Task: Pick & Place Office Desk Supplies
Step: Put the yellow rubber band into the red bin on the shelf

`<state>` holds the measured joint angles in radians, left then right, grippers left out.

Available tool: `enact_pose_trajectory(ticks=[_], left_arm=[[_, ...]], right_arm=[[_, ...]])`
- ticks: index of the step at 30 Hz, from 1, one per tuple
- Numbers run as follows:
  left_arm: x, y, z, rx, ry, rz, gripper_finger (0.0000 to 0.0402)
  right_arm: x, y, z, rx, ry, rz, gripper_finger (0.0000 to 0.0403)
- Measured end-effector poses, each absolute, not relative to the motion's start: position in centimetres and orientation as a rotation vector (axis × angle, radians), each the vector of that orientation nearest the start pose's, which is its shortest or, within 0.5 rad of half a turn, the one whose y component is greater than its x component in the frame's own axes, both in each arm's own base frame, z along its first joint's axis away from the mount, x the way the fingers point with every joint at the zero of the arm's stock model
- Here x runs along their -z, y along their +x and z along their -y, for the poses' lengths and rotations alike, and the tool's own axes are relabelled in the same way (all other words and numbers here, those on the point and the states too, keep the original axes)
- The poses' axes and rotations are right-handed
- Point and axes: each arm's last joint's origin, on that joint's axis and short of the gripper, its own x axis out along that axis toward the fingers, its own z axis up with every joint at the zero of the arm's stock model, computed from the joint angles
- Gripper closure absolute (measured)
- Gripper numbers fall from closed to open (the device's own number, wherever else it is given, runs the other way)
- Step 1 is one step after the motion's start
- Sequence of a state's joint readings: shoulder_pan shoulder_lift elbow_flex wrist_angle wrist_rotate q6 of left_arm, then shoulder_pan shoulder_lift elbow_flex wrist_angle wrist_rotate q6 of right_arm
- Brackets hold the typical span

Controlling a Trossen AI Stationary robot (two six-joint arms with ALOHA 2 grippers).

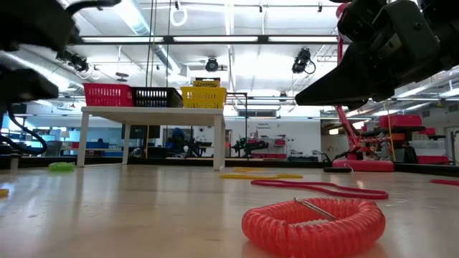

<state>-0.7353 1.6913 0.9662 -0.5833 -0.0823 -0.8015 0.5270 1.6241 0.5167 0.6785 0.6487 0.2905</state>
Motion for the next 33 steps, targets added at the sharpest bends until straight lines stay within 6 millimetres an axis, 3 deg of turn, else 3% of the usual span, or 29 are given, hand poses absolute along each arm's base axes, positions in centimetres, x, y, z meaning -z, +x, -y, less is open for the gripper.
enact_pose_trajectory(ticks=[9, 16, 19, 28, 33], left_arm=[[-13.0, 22.6, 20.4, -0.030, -0.146, -1.393, 0.0274], [-13.5, 22.7, 20.4, -0.043, -0.155, -1.386, 0.0358], [-14.4, 23.0, 20.6, -0.065, -0.109, -1.389, 0.0393], [-18.4, 24.0, 20.6, -0.132, 0.045, -1.347, 0.0397], [-20.9, 23.5, 19.4, -0.192, 0.073, -1.290, 0.0398]], right_arm=[[-13.7, 25.1, -12.6, 0.170, 0.049, -0.335, 0.0398], [-13.7, 25.1, -12.6, 0.170, 0.049, -0.335, 0.0398], [-13.7, 25.1, -12.6, 0.170, 0.049, -0.336, 0.0398], [-13.7, 25.1, -12.6, 0.170, 0.049, -0.336, 0.0398], [-13.7, 25.1, -12.6, 0.170, 0.048, -0.336, 0.0398]])
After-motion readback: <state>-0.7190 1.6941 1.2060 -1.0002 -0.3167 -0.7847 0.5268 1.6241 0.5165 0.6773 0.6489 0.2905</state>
